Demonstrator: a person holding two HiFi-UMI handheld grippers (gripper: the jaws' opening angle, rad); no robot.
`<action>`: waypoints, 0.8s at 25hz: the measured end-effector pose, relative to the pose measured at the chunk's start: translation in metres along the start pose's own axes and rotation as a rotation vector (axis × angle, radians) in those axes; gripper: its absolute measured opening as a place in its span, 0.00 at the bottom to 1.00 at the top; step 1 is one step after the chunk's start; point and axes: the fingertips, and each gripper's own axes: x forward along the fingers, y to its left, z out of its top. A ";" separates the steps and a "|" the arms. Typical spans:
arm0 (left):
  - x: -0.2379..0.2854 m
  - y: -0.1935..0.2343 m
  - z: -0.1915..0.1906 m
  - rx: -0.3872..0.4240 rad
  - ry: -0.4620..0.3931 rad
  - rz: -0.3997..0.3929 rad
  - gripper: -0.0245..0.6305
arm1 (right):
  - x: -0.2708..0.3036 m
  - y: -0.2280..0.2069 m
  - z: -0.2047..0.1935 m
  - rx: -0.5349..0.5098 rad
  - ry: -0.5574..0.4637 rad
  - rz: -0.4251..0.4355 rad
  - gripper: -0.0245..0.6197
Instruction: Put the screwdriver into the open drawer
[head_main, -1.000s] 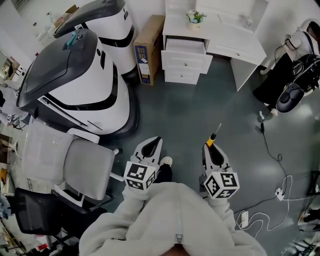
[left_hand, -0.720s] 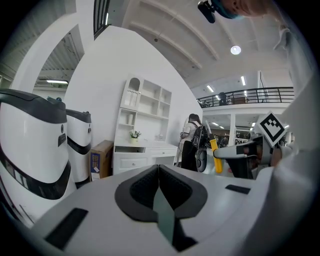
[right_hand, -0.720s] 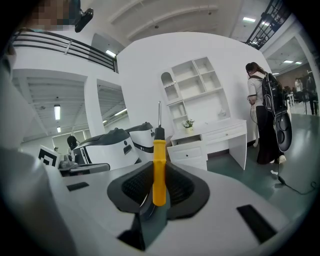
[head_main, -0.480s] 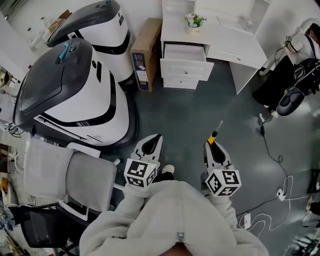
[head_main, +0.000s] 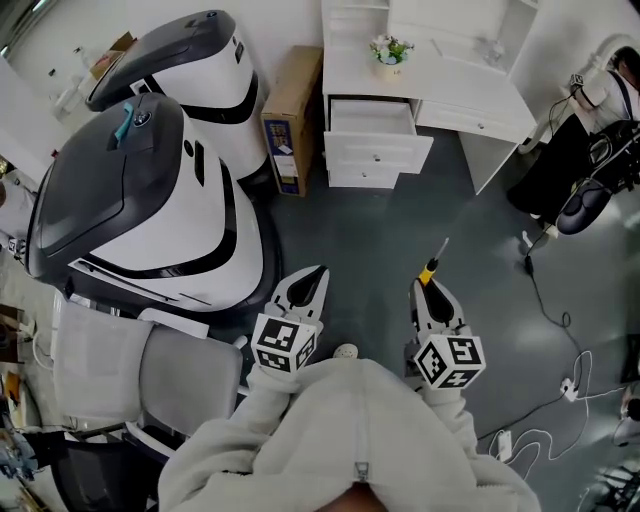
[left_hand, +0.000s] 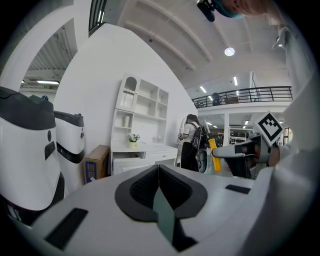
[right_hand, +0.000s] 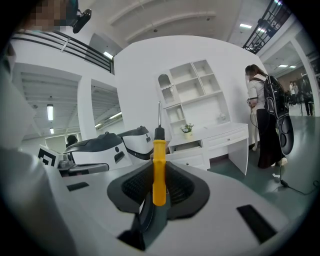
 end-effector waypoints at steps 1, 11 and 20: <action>0.000 0.004 0.001 0.002 0.000 -0.001 0.06 | 0.004 0.002 0.001 -0.001 -0.001 0.001 0.18; -0.013 0.023 0.003 -0.027 -0.023 0.013 0.06 | 0.022 0.024 0.010 -0.017 -0.005 0.021 0.18; -0.015 0.027 -0.008 -0.049 -0.012 0.021 0.06 | 0.017 0.015 0.002 0.005 0.004 -0.001 0.18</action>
